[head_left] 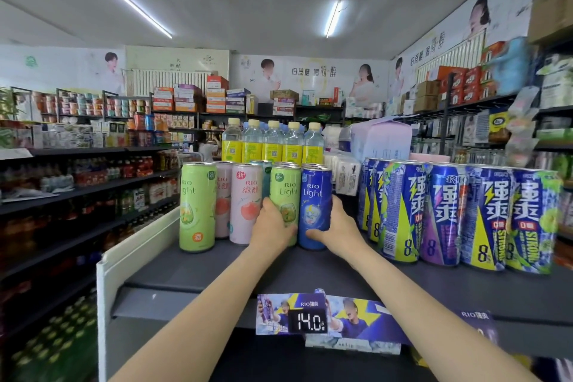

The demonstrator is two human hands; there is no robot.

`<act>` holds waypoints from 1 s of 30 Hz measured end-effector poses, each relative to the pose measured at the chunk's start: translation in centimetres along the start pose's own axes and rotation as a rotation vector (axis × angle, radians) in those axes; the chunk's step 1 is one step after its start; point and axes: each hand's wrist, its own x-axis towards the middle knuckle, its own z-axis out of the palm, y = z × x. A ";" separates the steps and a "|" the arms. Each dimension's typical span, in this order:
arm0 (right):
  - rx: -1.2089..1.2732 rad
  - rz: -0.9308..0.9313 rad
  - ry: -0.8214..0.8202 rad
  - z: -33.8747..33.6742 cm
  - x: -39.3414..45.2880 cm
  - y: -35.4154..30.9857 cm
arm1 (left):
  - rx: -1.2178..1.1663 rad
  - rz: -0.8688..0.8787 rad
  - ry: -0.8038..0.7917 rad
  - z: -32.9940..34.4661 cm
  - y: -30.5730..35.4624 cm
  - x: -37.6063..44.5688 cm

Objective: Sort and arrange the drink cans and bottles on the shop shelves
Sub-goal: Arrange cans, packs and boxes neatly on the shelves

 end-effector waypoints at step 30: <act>-1.090 -0.590 0.058 5.7 7.2 -12.5 | 0.076 0.109 0.295 -10.6 -7.4 -1.8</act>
